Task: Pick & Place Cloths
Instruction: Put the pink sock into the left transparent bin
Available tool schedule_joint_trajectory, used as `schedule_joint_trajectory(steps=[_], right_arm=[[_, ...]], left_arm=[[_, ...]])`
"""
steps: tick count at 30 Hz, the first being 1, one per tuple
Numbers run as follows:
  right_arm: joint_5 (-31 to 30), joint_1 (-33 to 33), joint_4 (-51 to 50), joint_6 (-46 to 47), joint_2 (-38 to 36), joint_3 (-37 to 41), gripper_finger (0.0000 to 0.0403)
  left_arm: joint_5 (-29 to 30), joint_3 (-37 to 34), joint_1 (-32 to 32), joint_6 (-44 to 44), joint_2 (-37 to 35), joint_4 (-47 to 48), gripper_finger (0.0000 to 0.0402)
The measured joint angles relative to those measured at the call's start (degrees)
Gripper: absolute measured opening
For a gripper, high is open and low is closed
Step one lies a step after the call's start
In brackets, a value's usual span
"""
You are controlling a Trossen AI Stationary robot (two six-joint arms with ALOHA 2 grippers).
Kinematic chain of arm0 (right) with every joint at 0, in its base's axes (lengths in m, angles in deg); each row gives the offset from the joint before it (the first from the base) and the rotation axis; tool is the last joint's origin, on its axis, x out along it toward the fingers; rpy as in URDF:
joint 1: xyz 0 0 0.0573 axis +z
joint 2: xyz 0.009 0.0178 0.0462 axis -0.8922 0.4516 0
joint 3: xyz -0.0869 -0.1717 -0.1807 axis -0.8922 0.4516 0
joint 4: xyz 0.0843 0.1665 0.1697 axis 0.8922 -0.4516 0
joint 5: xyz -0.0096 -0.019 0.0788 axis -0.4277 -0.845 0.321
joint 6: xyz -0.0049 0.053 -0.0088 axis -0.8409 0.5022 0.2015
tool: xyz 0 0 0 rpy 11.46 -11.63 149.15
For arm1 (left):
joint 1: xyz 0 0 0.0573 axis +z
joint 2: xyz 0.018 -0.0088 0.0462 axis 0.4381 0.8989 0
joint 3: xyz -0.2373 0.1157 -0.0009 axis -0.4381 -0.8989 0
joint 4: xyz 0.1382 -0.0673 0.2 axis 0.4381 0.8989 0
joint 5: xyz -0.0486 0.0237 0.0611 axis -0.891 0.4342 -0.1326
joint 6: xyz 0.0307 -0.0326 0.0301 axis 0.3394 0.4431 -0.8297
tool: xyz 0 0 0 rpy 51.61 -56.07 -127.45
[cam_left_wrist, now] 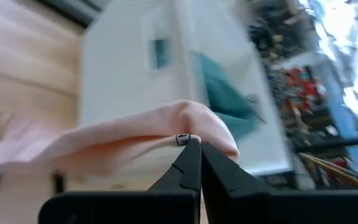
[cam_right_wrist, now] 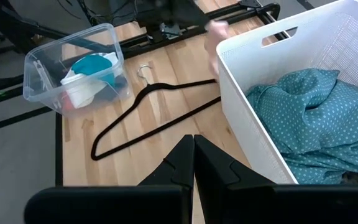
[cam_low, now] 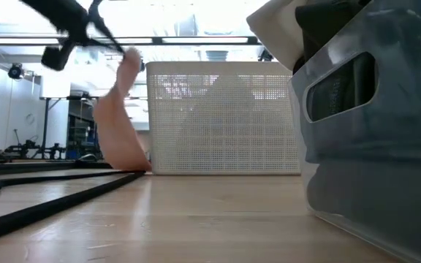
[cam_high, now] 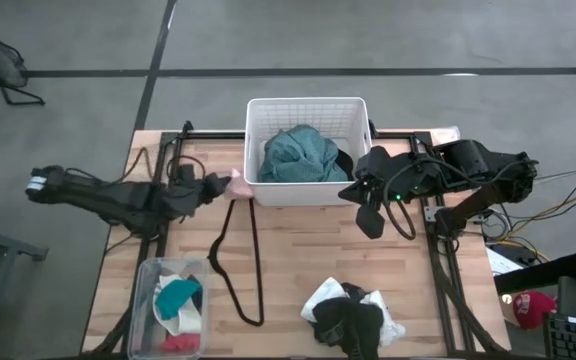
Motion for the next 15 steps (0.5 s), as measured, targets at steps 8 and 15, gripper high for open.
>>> schedule_joint_trajectory(steps=[8,15], right_arm=[[0.0,0.0,0.16,0.04,0.0,0.0,0.0008],[0.0,0.0,1.46,0.04,-0.02,0.0,0.0008]], left_arm=[[3.93,13.64,-10.39,-12.06,0.21,1.0,0.0],[2.53,24.46,-18.99,-20.17,1.41,0.91,0.0]])
